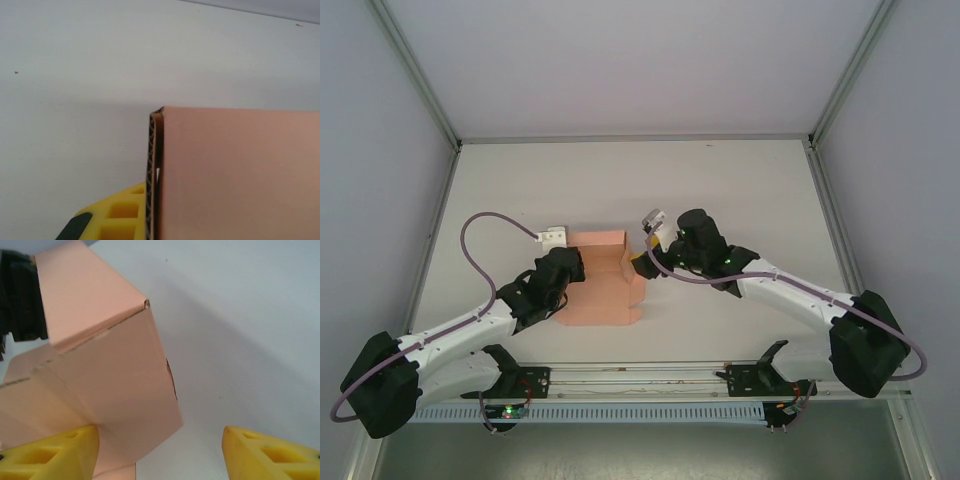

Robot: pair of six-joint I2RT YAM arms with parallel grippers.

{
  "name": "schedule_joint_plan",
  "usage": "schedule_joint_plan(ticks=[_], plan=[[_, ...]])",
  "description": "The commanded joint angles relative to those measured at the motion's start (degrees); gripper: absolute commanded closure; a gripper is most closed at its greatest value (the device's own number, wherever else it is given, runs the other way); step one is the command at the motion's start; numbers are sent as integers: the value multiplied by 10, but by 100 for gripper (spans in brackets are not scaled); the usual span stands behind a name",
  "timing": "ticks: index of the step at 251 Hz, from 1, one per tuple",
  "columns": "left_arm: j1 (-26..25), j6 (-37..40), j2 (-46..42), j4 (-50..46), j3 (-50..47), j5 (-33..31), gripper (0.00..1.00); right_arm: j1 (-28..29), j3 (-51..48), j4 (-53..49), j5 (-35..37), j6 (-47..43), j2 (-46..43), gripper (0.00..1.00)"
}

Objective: Assemble paper box

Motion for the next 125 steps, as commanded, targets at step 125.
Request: schedule_joint_plan(ticks=[125], plan=[[-6,9,17,4,31,23,100,50,61,44,203,-11,71,34]])
